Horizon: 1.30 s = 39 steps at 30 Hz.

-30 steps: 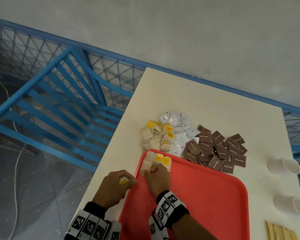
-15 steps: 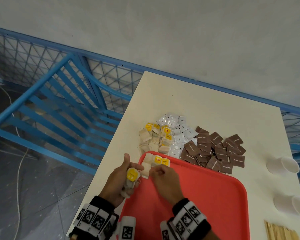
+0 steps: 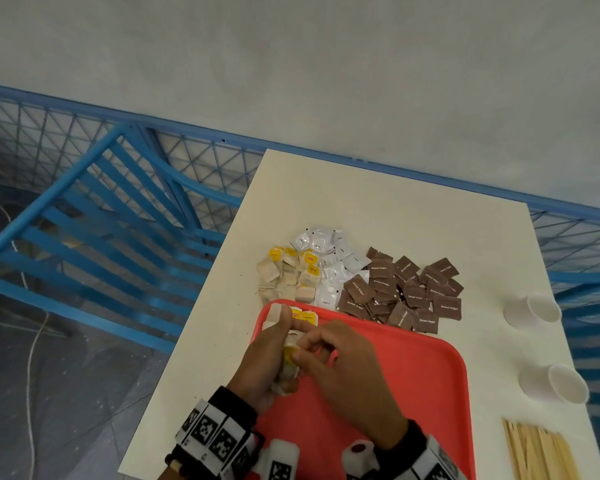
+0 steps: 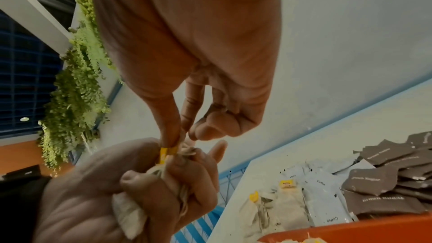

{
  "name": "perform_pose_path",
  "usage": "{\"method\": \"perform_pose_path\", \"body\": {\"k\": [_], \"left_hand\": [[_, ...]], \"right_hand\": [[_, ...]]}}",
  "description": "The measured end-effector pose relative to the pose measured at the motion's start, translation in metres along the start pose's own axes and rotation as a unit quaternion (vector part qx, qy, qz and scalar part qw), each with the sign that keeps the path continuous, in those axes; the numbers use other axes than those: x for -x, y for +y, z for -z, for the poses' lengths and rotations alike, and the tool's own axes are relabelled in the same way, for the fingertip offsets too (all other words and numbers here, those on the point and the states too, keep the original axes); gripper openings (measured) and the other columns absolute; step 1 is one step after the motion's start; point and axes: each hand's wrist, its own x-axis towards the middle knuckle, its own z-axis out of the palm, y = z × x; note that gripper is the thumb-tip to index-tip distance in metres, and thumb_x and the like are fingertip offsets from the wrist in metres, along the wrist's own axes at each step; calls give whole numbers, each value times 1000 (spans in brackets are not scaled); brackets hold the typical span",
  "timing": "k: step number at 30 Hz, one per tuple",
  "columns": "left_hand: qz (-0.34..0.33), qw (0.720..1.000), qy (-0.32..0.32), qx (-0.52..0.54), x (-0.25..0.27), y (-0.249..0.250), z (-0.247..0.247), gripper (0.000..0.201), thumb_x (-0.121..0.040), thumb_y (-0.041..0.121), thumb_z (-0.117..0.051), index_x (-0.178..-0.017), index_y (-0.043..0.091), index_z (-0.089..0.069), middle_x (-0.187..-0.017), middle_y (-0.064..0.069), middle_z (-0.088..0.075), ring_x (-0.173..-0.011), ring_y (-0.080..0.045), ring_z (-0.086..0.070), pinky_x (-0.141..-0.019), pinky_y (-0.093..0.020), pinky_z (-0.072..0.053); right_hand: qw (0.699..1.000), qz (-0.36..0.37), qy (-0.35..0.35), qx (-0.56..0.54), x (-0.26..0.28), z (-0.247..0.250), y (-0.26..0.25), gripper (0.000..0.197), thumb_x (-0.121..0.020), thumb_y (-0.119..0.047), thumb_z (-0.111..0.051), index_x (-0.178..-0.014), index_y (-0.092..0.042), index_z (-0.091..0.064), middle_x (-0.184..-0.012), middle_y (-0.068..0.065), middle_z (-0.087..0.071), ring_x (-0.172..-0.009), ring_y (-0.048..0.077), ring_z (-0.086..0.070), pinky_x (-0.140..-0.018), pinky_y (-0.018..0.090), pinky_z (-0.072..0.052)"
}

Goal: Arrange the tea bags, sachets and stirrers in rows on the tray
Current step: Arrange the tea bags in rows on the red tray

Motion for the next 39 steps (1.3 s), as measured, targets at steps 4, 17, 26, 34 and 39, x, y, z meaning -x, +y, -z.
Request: {"method": "perform_pose_path", "body": {"k": [4,17,26,34,39], "left_hand": [[3,998,-59,9,3,0,-14,47,-80,59,-60,-80,12,-63,-58,-11,-51,-33,-9,-41,-31,-10,-23],[-121,977,-4,-175,12,13,-27,41,-79,49,-71,-69,12,-56,-50,-2,-45,-40,-14,-37,-41,-15,-23],[-222,945,-72,-229,26,44,-24,17,-87,19,-71,-86,3,-66,-46,7,-51,-39,-10,-37,-37,-16,-28],[-174,974,-24,-143,20,54,1,17,-83,26,-72,-76,11,-67,-49,0,-38,-38,-9,-30,-41,-13,-21],[-147,981,-37,-123,14,56,12,18,-84,26,-71,-83,8,-69,-50,0,-40,-38,-8,-31,-41,-13,-17]], "right_hand": [[997,-17,13,-76,1,29,-2,10,-81,-14,-77,-79,-21,-71,-70,-8,-68,-61,5,-57,-61,12,-40],[984,94,89,124,-9,84,-13,6,-89,-22,-71,-85,-26,-70,-77,-14,-67,-73,9,-61,-63,18,-45],[996,44,33,-76,-18,74,-15,7,-86,-19,-74,-92,-22,-72,-78,-2,-71,-71,15,-66,-67,27,-53],[992,-10,-3,-128,-19,50,-8,17,-88,-35,-64,-89,-23,-75,-84,-10,-73,-75,7,-63,-69,15,-47],[989,-5,-21,-146,-33,29,-8,3,-84,-23,-76,-83,-21,-74,-73,-3,-68,-66,10,-56,-65,20,-45]]}}
